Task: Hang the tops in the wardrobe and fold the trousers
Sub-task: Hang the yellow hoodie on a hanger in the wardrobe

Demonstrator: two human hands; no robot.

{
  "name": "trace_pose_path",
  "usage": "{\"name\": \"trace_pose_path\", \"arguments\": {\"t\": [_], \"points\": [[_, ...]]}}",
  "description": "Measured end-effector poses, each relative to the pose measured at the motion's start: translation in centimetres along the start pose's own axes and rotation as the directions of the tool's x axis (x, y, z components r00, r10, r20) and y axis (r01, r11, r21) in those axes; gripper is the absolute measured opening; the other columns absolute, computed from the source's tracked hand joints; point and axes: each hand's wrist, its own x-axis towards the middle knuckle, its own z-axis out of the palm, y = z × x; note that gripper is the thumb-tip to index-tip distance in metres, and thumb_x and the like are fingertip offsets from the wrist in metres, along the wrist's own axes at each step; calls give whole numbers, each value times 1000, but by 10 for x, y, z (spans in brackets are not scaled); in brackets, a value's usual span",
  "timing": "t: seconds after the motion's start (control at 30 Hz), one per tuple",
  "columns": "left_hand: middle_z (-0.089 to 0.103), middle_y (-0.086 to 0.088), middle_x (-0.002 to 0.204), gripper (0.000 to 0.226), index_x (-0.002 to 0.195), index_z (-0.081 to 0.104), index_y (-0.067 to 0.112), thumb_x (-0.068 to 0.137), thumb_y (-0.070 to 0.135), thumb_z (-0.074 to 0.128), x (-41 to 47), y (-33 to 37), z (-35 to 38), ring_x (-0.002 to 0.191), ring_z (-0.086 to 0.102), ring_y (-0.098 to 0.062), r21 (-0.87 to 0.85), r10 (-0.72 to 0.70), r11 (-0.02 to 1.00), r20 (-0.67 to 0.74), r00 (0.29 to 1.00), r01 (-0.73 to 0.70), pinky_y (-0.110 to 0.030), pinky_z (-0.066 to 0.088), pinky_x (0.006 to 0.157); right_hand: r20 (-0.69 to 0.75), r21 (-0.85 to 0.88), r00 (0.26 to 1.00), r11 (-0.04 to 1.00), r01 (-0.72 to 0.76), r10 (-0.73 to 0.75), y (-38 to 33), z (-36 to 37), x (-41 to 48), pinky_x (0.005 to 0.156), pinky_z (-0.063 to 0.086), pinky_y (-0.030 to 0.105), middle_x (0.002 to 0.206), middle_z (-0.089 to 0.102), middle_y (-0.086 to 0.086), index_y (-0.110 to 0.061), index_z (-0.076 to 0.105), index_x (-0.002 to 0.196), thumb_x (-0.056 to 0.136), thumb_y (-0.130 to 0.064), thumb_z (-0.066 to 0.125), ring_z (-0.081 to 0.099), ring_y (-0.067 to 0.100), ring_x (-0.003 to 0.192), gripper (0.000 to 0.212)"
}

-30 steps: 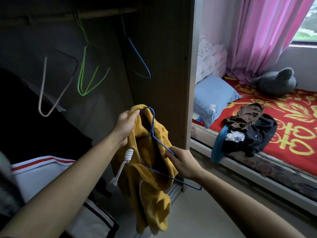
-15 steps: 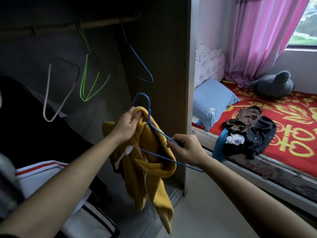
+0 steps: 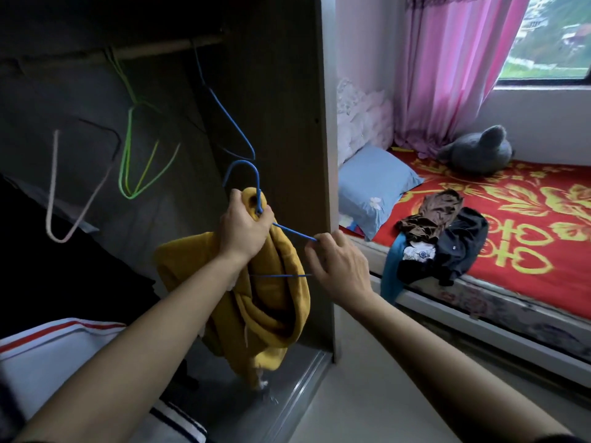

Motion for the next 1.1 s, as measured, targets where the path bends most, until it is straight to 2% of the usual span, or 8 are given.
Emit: {"name": "trace_pose_path", "arguments": {"t": [0.1, 0.23, 0.37, 0.43, 0.53, 0.67, 0.8, 1.1], "points": [[58, -4, 97, 30, 109, 54, 5, 90, 26, 64, 4, 3, 3, 101, 61, -32, -3, 5, 1000, -147, 989, -5, -23, 41, 82, -129, -20, 968, 976, -219, 214, 6, 12, -18, 116, 18, 41, 158, 15, 13, -24, 22, 153, 81, -68, 56, 20, 31, 144, 90], [47, -22, 143, 63, 143, 36, -6, 95, 27, 59, 11, 5, 4, 133, 43, -31, -51, -22, 999, -208, 978, 11, -1, 16, 95, 98, 213, 782, 755, -621, 615, -6, 26, -40, 118, 5, 50, 163, -12, 8, -23, -5, 156, 66, -73, 72, -3, 31, 150, 128], [54, -8, 131, 53, 134, 42, -5, 96, 29, 57, 8, 8, 1, 119, 53, -16, -97, 46, 993, -207, 977, -67, -2, 32, 96, 754, 254, 266, 107, -961, 601, -16, 43, -43, 116, 29, 57, 158, 26, 19, -14, 8, 157, 61, -73, 78, 28, 40, 144, 133], [60, -4, 115, 41, 124, 45, 1, 96, 29, 57, 3, 9, -1, 104, 59, -5, -134, 81, 985, -200, 976, -109, -16, 45, 89, 879, 253, 194, -81, -964, 435, -16, 47, -39, 97, 51, 48, 125, 60, 13, -9, 47, 139, 70, -60, 79, 59, 31, 117, 92], [52, 3, 94, 29, 114, 41, 7, 96, 22, 57, -1, 6, -8, 80, 56, 3, -150, 199, 959, -255, 946, -242, -8, 45, 71, 769, 231, 303, 196, -953, 564, -3, 52, -35, 71, 61, 35, 94, 70, 8, -11, 65, 106, 82, -41, 73, 69, 19, 81, 39], [51, -3, 94, 35, 119, 39, 1, 97, 22, 55, -1, -25, -27, 75, 51, -4, 42, 281, 959, -263, 923, -280, -7, 40, 64, 450, 163, 618, 621, -767, 645, 29, 20, -2, 52, 52, 26, 76, 69, 4, -11, 68, 80, 88, -46, 62, 65, 15, 63, 37], [51, -1, 94, 39, 122, 38, 3, 95, 26, 56, -5, -60, -37, 80, 59, -23, 143, 210, 972, -186, 960, -185, -29, 46, 65, 427, 186, 706, 709, -680, 565, 36, -17, 41, 37, 44, 18, 54, 62, -3, -14, 65, 65, 87, -38, 63, 60, 9, 45, 32], [48, 11, 80, 21, 101, 37, 31, 86, 36, 52, 35, -72, -53, 70, 56, -2, 85, 325, 941, 56, 944, -329, -23, 46, 60, 403, 286, 747, 703, -651, 528, 36, -40, 64, 67, 61, 53, 86, 70, 24, -3, 66, 76, 85, -24, 59, 71, 37, 81, 24]]}}
